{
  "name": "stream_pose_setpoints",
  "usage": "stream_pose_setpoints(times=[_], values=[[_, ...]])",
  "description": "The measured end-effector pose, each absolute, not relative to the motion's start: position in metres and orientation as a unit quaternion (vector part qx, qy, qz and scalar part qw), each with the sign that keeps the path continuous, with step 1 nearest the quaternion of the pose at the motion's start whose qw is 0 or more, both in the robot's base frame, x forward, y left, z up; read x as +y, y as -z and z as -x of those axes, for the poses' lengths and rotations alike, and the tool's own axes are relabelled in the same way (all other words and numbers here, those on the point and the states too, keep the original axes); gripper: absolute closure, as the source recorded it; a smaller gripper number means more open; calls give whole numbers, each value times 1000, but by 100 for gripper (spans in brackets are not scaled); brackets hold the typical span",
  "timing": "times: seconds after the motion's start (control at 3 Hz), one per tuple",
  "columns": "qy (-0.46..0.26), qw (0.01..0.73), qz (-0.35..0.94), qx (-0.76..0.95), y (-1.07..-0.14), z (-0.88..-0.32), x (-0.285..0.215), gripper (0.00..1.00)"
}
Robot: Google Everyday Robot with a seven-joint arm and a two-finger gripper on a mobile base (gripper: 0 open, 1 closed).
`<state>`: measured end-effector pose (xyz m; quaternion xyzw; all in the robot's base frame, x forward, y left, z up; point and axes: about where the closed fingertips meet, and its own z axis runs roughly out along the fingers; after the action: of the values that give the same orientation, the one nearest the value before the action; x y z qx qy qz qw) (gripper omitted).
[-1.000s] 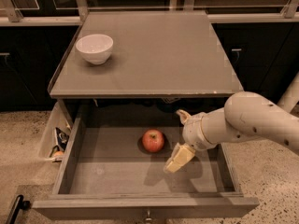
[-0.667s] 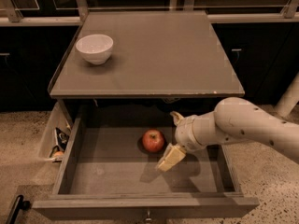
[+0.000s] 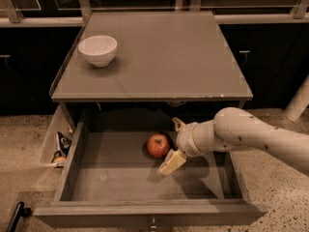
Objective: Pick apple from top drawer and place on counter
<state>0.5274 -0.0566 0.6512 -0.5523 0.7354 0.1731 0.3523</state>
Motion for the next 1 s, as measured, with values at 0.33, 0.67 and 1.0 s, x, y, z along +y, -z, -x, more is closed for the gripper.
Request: stream_pose_setpoints(times=[0.33, 0.67, 1.0], values=[[-191, 358, 548, 732, -641, -532, -50, 0], [-213, 361, 543, 728, -636, -535, -40, 0], [-239, 360, 537, 725, -633, -539, -29, 0]])
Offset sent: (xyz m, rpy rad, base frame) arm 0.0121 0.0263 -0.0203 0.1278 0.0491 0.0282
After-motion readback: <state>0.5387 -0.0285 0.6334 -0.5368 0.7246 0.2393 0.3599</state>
